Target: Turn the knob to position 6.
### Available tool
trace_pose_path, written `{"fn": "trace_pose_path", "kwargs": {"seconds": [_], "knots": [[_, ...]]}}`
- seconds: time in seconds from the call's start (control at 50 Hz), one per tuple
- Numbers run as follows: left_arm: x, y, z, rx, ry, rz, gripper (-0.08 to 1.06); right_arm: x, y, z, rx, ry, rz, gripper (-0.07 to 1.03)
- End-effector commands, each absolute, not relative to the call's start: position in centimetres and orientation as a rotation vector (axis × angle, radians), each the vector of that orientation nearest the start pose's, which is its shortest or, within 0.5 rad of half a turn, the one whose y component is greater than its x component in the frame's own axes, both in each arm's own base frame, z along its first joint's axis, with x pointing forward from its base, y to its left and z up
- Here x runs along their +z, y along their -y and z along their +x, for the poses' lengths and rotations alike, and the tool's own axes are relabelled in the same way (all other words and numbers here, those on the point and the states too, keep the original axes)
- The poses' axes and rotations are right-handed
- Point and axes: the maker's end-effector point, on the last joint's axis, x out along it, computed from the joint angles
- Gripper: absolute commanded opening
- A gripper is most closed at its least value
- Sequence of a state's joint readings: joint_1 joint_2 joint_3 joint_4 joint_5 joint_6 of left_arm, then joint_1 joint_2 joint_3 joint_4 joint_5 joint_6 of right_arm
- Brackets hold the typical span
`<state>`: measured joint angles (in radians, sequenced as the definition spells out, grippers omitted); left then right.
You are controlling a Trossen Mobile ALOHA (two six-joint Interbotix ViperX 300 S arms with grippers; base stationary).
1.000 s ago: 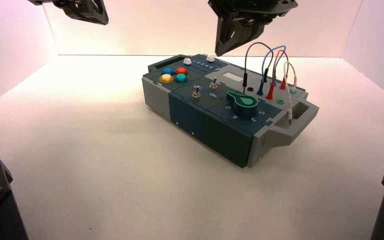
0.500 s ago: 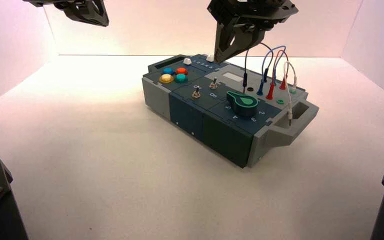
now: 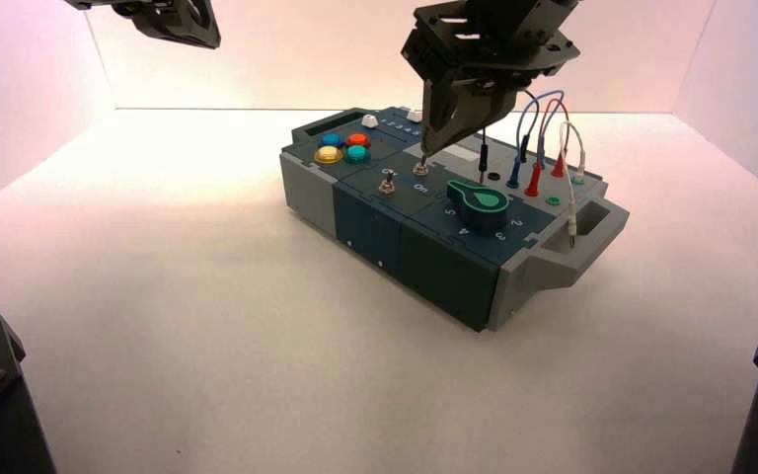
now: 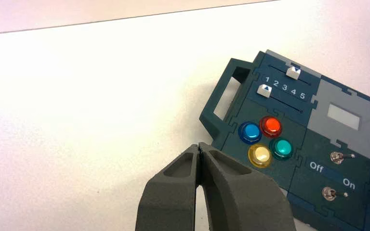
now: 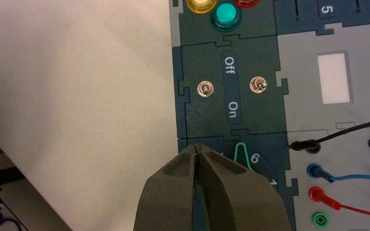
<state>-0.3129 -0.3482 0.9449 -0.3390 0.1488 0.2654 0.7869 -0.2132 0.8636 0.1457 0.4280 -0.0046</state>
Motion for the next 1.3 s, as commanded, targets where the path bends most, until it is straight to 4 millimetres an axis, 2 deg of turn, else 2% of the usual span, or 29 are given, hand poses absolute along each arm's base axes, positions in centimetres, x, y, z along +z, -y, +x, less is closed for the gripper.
{"fn": "trace_pose_path", "kwargs": {"seconds": [0.02,0.26,0.62,1.3], "knots": [[16.2,11.3,32.3,-0.319,-0.674,0.03,-0.03,10.2,-23.7,21.8,0.699,-1.05,-0.268,-0.02],[17.0,11.3,32.3,-0.322,-0.651,0.027,-0.03,8.9,-23.4,21.6,0.692,-1.072,-0.286,-0.02],[18.0,11.0,31.3,-0.329,-0.618,0.032,-0.03,6.5,-24.1,22.3,0.68,-1.13,-0.318,-0.02],[18.1,10.9,31.2,-0.329,-0.616,0.03,-0.03,6.4,-24.1,23.0,0.681,-1.113,-0.339,-0.02]]}}
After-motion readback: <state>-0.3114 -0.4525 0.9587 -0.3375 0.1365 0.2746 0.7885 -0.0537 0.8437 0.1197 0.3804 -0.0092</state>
